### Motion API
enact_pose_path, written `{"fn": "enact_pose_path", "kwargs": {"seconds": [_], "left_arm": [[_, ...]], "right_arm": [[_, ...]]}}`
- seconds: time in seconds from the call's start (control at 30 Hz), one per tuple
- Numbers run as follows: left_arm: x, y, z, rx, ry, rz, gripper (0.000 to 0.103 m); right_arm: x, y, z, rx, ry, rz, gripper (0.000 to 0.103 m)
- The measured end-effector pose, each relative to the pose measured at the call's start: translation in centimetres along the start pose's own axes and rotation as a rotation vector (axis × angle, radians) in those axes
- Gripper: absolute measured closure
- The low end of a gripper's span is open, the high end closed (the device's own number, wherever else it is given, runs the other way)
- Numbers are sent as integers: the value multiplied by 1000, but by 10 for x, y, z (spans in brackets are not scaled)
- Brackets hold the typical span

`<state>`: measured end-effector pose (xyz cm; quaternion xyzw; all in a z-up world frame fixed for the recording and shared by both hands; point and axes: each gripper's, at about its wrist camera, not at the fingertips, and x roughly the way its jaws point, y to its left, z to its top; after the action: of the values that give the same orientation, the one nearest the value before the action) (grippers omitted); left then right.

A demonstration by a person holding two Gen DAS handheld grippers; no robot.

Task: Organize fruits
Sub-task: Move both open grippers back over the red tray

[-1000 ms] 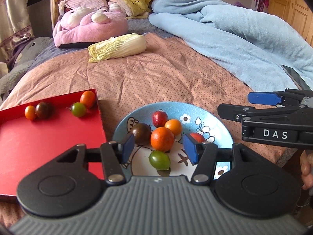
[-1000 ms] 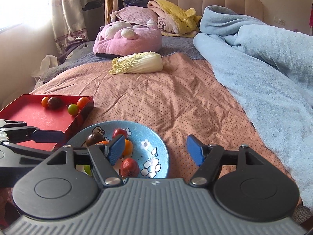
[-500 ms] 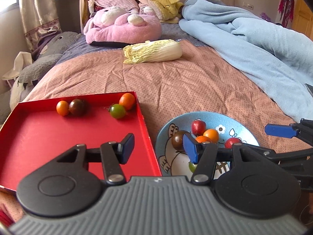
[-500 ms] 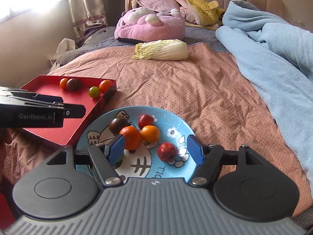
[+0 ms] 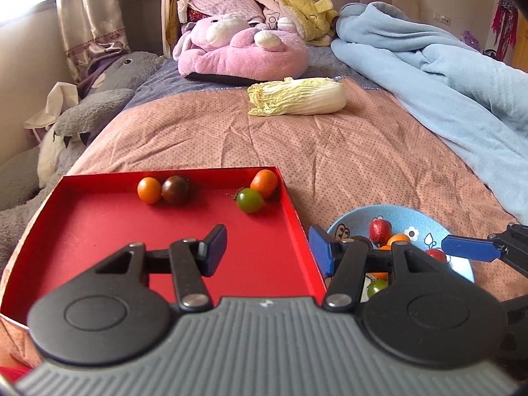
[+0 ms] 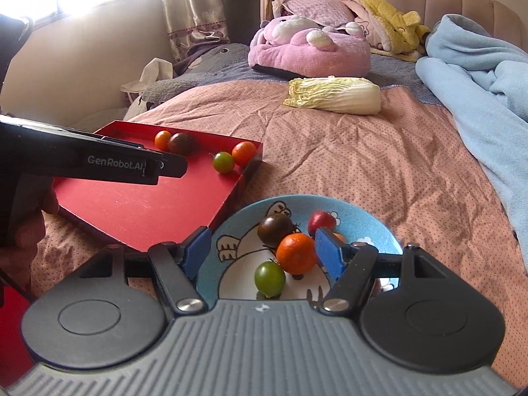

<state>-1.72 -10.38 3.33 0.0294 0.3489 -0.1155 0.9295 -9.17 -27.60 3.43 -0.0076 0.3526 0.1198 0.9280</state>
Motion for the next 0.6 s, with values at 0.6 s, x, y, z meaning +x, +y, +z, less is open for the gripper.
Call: {"fn": "enact_pose_path", "kwargs": {"seconds": [0.6], "left_arm": [[17,59,12,-36,10,51,45]], "right_arm": [[29,31,29,-7,-31,92,29]]}}
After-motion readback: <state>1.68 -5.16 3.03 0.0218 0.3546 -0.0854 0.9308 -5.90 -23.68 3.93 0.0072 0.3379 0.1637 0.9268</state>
